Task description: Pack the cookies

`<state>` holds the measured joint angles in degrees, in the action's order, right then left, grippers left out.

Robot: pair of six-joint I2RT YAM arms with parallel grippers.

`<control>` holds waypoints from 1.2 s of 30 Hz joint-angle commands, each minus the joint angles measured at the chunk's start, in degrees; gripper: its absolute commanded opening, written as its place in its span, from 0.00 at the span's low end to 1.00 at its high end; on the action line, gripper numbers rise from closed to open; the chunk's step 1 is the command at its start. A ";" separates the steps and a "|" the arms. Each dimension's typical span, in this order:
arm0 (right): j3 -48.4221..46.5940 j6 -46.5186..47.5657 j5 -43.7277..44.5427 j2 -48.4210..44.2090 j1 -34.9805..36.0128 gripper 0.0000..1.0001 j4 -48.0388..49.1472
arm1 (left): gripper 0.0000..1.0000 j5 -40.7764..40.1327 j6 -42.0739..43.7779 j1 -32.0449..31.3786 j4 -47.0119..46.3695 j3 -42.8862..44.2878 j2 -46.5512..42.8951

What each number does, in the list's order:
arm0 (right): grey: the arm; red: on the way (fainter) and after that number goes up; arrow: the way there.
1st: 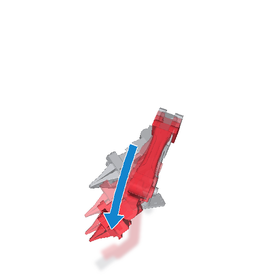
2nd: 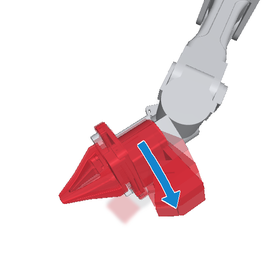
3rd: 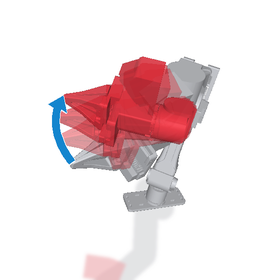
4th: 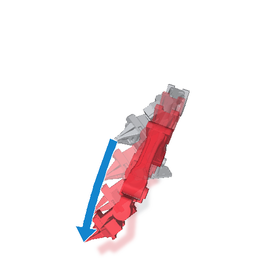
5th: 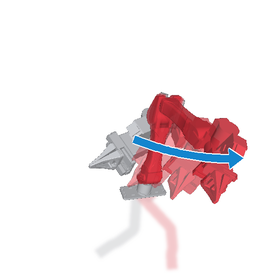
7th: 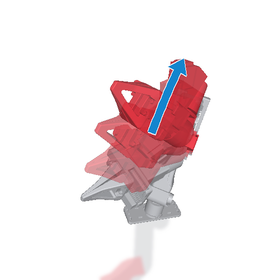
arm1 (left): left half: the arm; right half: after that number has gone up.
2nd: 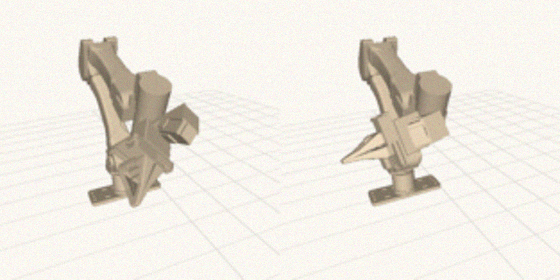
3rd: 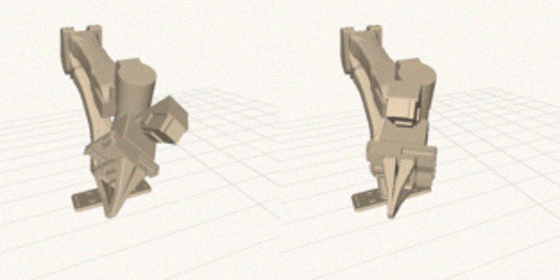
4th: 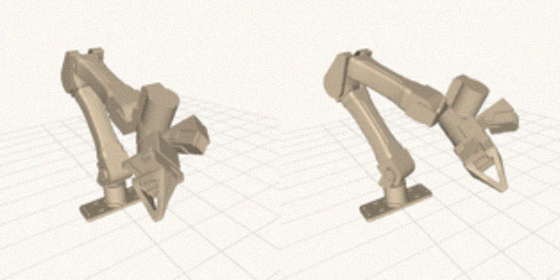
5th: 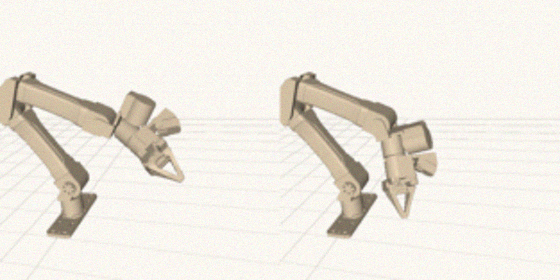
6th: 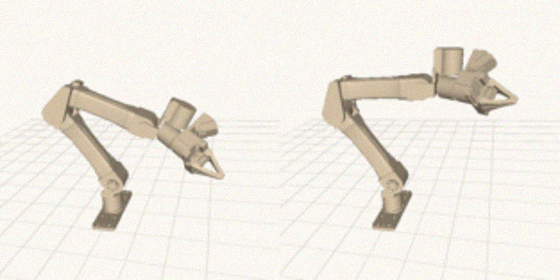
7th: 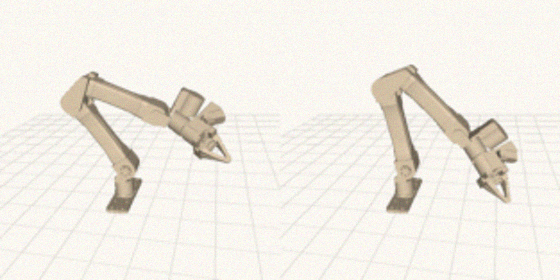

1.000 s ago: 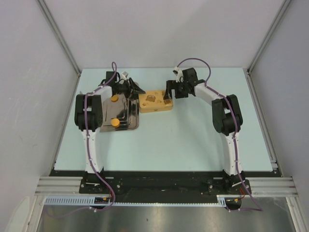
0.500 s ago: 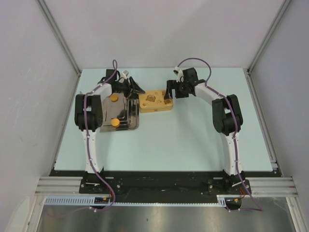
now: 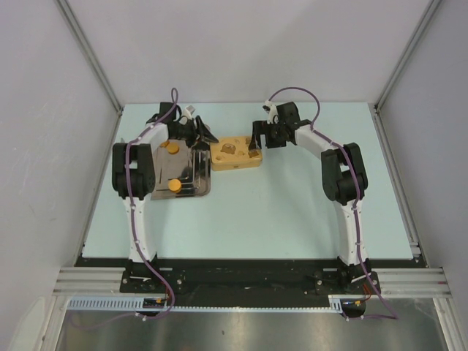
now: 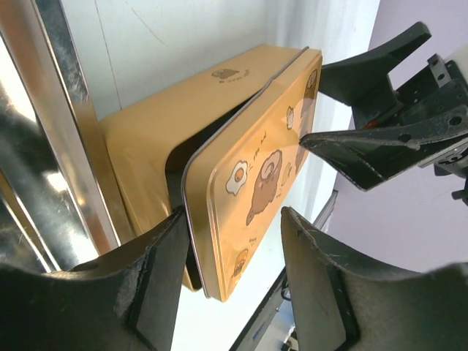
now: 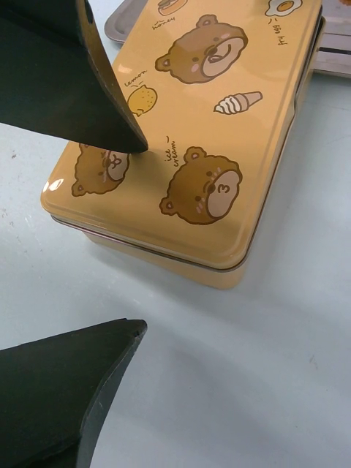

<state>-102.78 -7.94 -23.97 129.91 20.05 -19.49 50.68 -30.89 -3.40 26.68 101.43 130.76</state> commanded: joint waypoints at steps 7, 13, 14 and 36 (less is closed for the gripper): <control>-2.07 0.83 1.91 1.14 0.51 1.00 -1.34 | 0.59 -5.23 5.93 1.11 5.40 1.40 -5.07; -1.98 1.00 2.17 0.88 0.60 0.99 -1.43 | 0.59 -7.61 7.87 1.11 6.90 0.79 -5.95; -2.07 1.00 2.17 0.87 0.60 1.00 -1.43 | 0.59 -7.70 8.13 1.11 6.90 0.53 -6.22; -3.21 0.82 2.96 -0.27 2.27 0.99 -2.40 | 0.59 -9.63 7.25 -0.82 5.14 -2.90 -7.45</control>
<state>-103.68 -7.92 -22.65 129.91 21.54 -20.99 41.52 -23.49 -3.20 32.99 99.13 128.38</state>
